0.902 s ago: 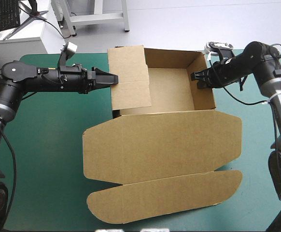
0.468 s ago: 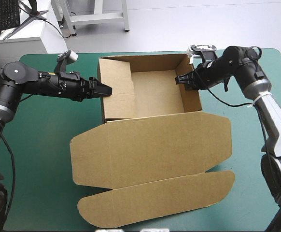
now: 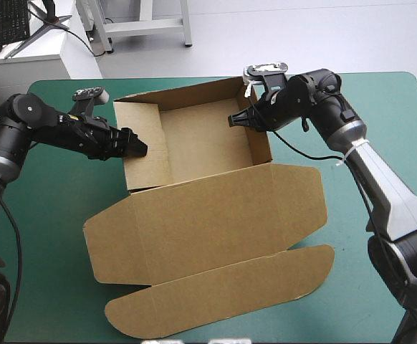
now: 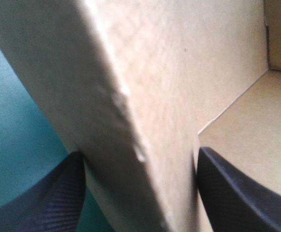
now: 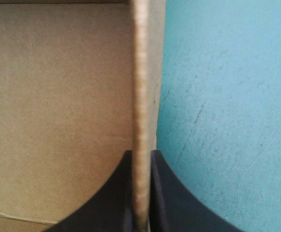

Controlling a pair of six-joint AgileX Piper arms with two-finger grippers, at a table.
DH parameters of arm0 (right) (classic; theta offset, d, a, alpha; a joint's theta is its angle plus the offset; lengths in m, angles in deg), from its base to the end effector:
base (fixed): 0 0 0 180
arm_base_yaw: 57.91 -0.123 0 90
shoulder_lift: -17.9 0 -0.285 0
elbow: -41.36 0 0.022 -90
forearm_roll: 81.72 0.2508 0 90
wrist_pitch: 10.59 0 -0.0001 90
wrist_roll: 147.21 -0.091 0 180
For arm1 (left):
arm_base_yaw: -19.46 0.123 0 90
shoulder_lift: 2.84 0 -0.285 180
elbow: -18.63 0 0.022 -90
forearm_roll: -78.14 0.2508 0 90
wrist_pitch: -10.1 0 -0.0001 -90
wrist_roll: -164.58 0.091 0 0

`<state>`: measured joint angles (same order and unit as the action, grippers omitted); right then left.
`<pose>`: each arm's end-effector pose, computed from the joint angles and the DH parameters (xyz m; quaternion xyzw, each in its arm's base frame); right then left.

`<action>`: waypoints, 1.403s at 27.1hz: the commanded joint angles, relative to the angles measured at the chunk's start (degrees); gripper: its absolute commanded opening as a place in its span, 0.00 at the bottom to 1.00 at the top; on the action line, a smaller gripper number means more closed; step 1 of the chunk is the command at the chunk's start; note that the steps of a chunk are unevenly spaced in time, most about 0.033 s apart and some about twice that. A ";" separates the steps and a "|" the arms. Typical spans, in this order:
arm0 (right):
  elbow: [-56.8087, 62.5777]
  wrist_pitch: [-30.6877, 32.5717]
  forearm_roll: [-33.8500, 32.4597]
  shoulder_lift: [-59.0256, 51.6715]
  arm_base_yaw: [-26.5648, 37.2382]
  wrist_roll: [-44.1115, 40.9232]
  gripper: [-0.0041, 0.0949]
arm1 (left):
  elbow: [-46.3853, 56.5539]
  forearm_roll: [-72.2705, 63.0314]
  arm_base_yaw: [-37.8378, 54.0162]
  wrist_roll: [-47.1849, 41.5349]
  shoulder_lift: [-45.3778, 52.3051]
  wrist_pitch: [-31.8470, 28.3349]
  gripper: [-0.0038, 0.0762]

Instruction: Fold the box

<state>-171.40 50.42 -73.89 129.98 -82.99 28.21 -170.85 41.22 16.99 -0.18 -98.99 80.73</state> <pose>0.3644 0.1825 0.3858 -0.1563 0.9254 0.1518 0.3100 0.3111 -0.0651 0.3761 0.0995 0.9257 -0.2908 0.2204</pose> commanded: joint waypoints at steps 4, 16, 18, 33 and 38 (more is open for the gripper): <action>-5.64 0.33 2.41 -3.31 -1.52 -2.08 0.04 | -1.45 -1.43 -0.28 -4.00 2.25 1.86 0.61; -5.64 10.74 -6.25 -1.02 -1.52 -4.01 0.04 | -1.45 3.65 -5.90 -6.68 2.25 0.31 0.06; -5.54 10.84 -5.44 -0.02 -1.52 -4.01 0.04 | -1.45 8.64 -9.25 -8.36 2.25 -0.92 0.06; -5.54 10.97 -3.60 1.06 -1.52 -3.14 0.04 | -2.21 28.10 -17.44 -27.57 0.48 -8.56 0.04; -0.76 10.97 -6.03 -0.33 -1.52 -3.14 0.04 | -10.53 29.03 -17.44 -28.48 -5.37 -2.19 0.04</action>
<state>-172.92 60.52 -80.59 133.48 -84.57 23.62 -176.15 72.84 0.36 -29.89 -105.17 78.92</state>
